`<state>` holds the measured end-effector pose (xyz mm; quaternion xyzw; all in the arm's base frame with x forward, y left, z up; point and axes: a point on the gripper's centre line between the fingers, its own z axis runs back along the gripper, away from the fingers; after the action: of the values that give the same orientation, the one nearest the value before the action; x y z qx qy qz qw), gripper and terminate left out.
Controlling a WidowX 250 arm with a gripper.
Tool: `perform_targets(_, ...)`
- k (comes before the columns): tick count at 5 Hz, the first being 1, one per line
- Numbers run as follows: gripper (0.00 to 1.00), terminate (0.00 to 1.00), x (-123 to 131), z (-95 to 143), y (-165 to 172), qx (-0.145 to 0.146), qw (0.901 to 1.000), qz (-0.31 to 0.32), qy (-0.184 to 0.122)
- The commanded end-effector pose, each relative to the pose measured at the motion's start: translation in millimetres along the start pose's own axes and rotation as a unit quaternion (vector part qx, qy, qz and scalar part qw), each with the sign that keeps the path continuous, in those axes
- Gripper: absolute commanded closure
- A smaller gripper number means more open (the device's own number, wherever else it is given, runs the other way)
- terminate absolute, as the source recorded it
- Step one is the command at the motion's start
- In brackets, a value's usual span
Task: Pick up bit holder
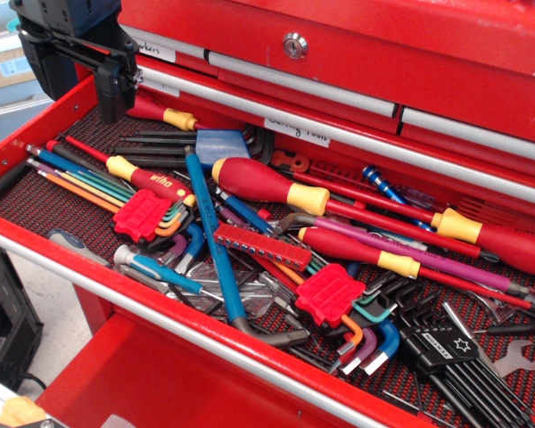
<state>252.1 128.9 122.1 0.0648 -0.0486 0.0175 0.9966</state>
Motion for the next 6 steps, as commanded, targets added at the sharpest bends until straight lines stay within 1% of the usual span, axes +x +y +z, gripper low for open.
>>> perform_targets(1, 0.00, 0.00, 0, 0, 0, 0.000, 1.0000, 0.000, 0.000)
perform_targets(2, 0.00, 0.00, 8, 11, -24, -0.027, 0.9920, -0.120, -0.027)
perform_targets(3, 0.00, 0.00, 6, 9, -57, -0.047, 0.9681, -0.238, -0.062)
perform_targets(4, 0.00, 0.00, 3, 6, -80, -0.071, 0.9302, -0.359, -0.034)
perform_targets(5, 0.00, 0.00, 3, -1, -111, -0.038, 0.8913, -0.450, -0.037)
perform_targets(6, 0.00, 0.00, 1, -16, -135, -0.029, 0.8762, -0.479, -0.040)
